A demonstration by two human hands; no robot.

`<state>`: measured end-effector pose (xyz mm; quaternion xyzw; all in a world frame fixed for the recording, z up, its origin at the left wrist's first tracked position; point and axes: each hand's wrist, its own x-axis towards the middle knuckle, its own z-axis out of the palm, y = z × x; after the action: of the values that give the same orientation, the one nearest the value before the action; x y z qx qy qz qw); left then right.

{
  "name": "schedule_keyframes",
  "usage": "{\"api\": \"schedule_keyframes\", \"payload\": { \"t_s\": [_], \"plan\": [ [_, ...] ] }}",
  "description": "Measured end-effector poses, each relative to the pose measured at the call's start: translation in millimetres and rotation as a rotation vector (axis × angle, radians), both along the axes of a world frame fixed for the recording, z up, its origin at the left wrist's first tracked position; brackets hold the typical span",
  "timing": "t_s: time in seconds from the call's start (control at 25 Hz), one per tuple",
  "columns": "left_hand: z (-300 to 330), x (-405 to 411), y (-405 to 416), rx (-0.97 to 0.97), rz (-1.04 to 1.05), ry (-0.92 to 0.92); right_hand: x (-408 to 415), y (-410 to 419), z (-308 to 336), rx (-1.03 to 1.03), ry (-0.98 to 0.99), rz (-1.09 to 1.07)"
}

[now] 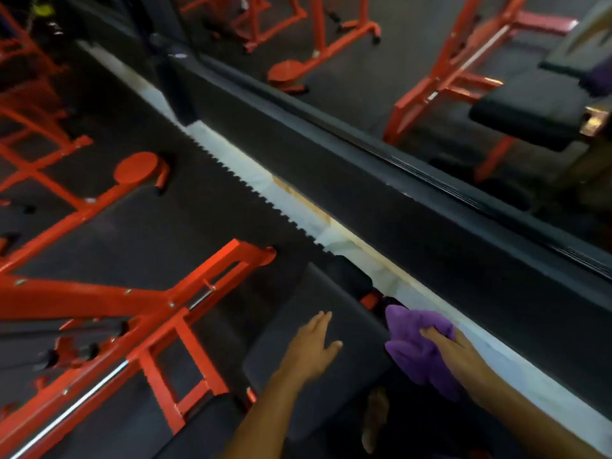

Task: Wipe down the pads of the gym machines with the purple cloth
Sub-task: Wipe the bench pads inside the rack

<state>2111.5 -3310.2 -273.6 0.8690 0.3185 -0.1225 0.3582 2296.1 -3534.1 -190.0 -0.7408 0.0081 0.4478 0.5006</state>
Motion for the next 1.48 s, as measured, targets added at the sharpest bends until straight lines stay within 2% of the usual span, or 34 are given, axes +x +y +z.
{"api": "schedule_keyframes", "payload": {
  "t_s": [0.08,0.2,0.28,0.44,0.52,0.6,0.72,0.84,0.96,1.08,1.12,1.2,1.28,1.36,1.44,1.48],
  "plan": [
    [-15.7,40.6,14.9,0.096,-0.106,0.029,32.7,-12.3,-13.7,-0.003,-0.099,0.015],
    [-50.5,87.5,34.2,0.223,-0.267,0.16,73.1,-7.9,-39.2,-0.055,-0.113,0.035],
    [-76.1,112.6,43.0,0.252,-0.412,0.236,91.7,-10.4,-68.2,-0.032,-0.149,0.039],
    [-136.2,194.3,74.0,0.298,-0.605,0.269,106.5,4.9,-115.0,-0.008,-0.175,-0.052],
    [-172.6,230.6,97.1,0.323,-0.651,0.311,107.7,22.0,-145.7,-0.038,-0.125,-0.056],
    [-204.8,242.4,120.1,0.347,-0.637,0.335,102.4,47.0,-186.5,0.015,-0.094,-0.034],
    [-246.5,239.5,128.8,0.432,-0.594,0.185,112.9,90.5,-259.6,-0.102,-0.252,0.008],
    [-249.1,231.2,131.4,0.408,-0.599,0.124,122.5,137.8,-302.3,-0.119,-0.238,0.042],
    [-242.7,234.8,132.3,0.358,-0.668,0.254,122.1,161.9,-342.0,-0.161,-0.177,0.033],
    [-251.7,257.1,146.1,0.245,-0.872,0.432,142.4,155.9,-370.3,-0.081,-0.195,-0.004],
    [-271.0,282.9,148.0,0.272,-0.967,0.437,153.3,144.5,-373.7,-0.079,-0.199,-0.086],
    [-313.3,344.7,131.6,0.284,-1.04,0.33,176.3,114.7,-369.2,-0.108,-0.221,-0.34],
    [-352.9,385.6,83.8,0.184,-1.134,0.246,179.9,85.3,-363.2,-0.128,-0.267,-0.561],
    [-387.1,388.3,41.6,0.068,-1.241,0.202,173.9,71.0,-364.4,-0.086,-0.314,-0.738],
    [-415.3,385.4,36.1,0.063,-1.352,0.273,181.3,58.3,-385.3,-0.175,-0.371,-0.743],
    [-426.6,388.4,45.0,0.064,-1.375,0.349,193.8,51.5,-401.8,-0.35,-0.394,-0.613]
  ]
}}
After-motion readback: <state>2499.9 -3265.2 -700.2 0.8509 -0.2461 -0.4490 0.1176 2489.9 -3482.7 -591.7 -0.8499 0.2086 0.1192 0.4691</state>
